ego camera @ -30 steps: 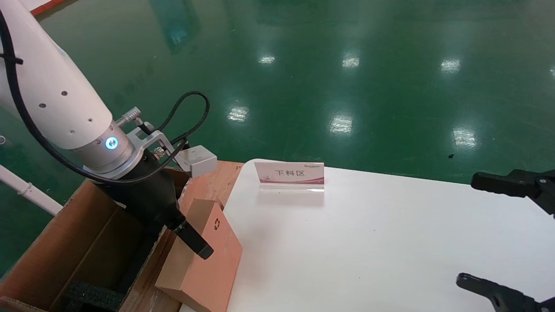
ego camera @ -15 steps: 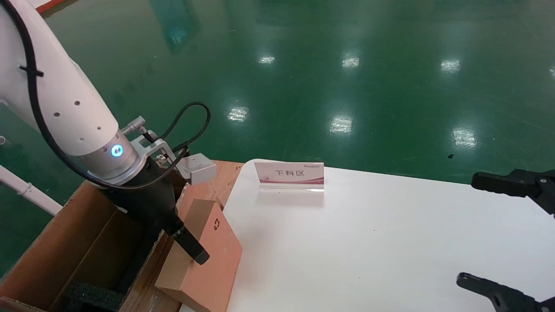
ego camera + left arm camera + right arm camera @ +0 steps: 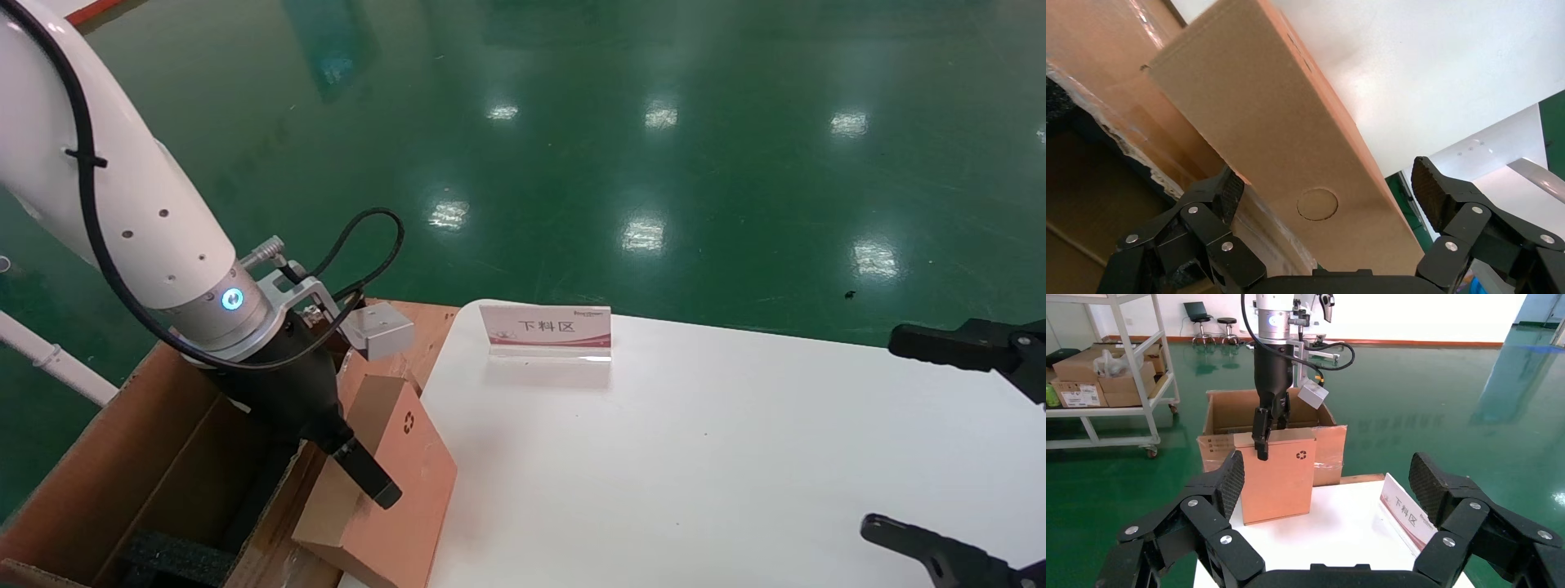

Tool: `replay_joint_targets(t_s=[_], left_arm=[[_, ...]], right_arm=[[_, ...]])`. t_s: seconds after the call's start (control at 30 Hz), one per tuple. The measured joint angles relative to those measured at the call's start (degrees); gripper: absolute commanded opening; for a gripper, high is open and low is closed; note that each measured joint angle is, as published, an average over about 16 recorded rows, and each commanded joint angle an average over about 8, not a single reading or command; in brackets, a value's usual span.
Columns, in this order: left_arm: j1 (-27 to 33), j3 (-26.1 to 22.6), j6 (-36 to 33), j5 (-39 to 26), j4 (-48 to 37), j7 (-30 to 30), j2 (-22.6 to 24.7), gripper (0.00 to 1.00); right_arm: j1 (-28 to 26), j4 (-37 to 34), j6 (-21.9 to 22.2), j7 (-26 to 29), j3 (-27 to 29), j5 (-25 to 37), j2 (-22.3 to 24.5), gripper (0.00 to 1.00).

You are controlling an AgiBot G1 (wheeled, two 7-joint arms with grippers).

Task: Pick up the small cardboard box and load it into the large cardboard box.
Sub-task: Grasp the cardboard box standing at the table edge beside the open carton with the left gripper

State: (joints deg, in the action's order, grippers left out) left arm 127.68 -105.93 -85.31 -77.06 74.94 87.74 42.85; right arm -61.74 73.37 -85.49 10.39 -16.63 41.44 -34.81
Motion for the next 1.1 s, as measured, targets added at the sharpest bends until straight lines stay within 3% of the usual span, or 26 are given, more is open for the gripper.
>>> replay_joint_targets(t_s=[0.17,0.2,0.43,0.47,1.1], left_arm=[[-0.2,0.1,0.2,0.3,-0.1,-0.2,-0.1,1.00],[-0.2,0.1,0.2,0.4,-0.1,-0.2,-0.1,0.92],[-0.1,0.1,0.1,0.1,-0.1,-0.1,0.0,0.04],[-0.1,0.0,0.0,0.1,-0.1,0.0,0.0,0.00],[0.1,-0.1,-0.2,-0.3,0.0,0.1,0.2,0.00]], right_arm=[[0.0,0.0,0.0,0.0,0.0,0.0,0.0,1.00],[0.0,0.0,0.0,0.0,0.0,0.0,0.0,0.93],[0.0,0.0,0.0,0.0,0.0,0.0,0.0,0.06],[0.0,0.0,0.0,0.0,0.0,0.0,0.0,0.00],[0.0,0.0,0.0,0.0,0.0,0.0,0.0,0.00]])
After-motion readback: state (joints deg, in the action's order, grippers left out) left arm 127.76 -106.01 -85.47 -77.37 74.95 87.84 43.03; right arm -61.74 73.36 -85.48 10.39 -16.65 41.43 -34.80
